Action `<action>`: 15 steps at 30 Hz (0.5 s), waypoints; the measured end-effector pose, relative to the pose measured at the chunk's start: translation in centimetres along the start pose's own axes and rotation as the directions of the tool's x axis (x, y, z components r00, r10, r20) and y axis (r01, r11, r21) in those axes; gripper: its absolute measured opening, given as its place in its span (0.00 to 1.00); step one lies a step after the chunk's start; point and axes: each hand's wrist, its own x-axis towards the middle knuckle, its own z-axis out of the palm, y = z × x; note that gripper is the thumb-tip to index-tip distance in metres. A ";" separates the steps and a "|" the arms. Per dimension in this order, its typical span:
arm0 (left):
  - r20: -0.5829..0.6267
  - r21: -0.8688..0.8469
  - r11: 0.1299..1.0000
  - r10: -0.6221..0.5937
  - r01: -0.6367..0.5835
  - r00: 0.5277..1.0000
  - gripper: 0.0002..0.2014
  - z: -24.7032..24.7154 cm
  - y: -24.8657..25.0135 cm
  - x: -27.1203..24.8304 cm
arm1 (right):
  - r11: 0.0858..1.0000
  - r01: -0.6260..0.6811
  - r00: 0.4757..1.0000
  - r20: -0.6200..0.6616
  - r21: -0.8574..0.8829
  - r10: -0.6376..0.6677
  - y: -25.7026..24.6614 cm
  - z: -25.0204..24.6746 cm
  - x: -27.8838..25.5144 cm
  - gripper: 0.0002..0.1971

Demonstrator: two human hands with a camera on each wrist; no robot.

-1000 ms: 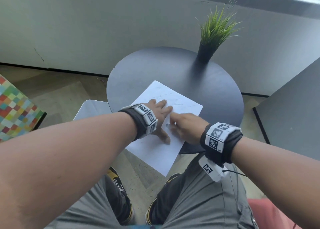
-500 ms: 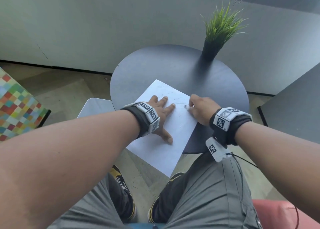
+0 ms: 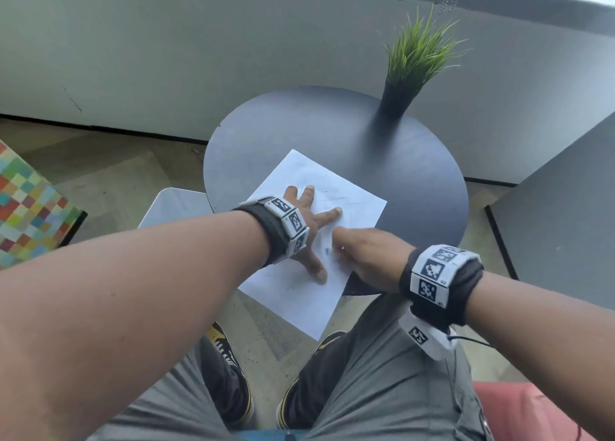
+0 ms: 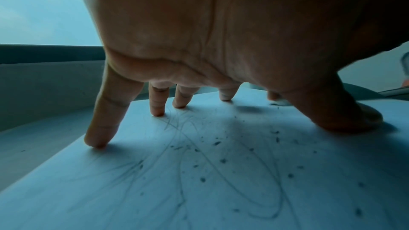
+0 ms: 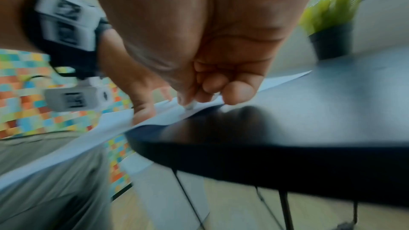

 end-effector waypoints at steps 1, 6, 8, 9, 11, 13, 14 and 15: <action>0.002 0.003 1.000 -0.002 0.002 1.000 0.66 -0.1 0.0 0.0 | 1.000 0.016 1.000 0.018 0.016 -0.017 0.3 -0.1 -0.2 0.04; 0.007 0.025 1.000 -0.015 0.015 1.000 0.67 -0.2 0.3 0.0 | 0.950 -0.301 0.948 -0.087 0.078 0.307 2.2 -2.2 0.6 0.12; 0.004 0.031 0.999 -0.015 0.015 1.000 0.67 -0.2 0.3 0.1 | 0.983 -0.181 0.979 -0.084 0.032 0.183 -0.3 -1.1 0.2 0.10; 0.002 0.033 0.999 -0.015 0.015 1.000 0.68 -0.2 0.3 0.1 | 0.996 -0.089 0.995 -0.049 0.027 0.090 -1.6 -0.4 -0.2 0.09; 0.004 0.038 0.999 -0.017 0.017 1.000 0.68 -0.2 0.3 0.1 | 0.999 -0.032 0.999 -0.017 0.042 0.032 -1.6 -0.2 -0.5 0.10; 0.003 0.035 0.999 -0.016 0.015 1.000 0.68 -0.3 0.3 0.0 | 0.977 -0.204 0.977 -0.046 0.056 0.206 0.7 -1.3 0.6 0.11; 0.005 0.033 0.999 -0.017 0.016 1.000 0.68 -0.2 0.3 0.0 | 0.951 -0.300 0.950 -0.072 0.078 0.305 1.7 -1.9 0.9 0.11; 0.008 0.031 0.999 -0.018 0.018 1.000 0.68 -0.2 0.3 0.0 | 0.931 -0.353 0.928 -0.096 0.093 0.361 2.2 -2.0 1.1 0.11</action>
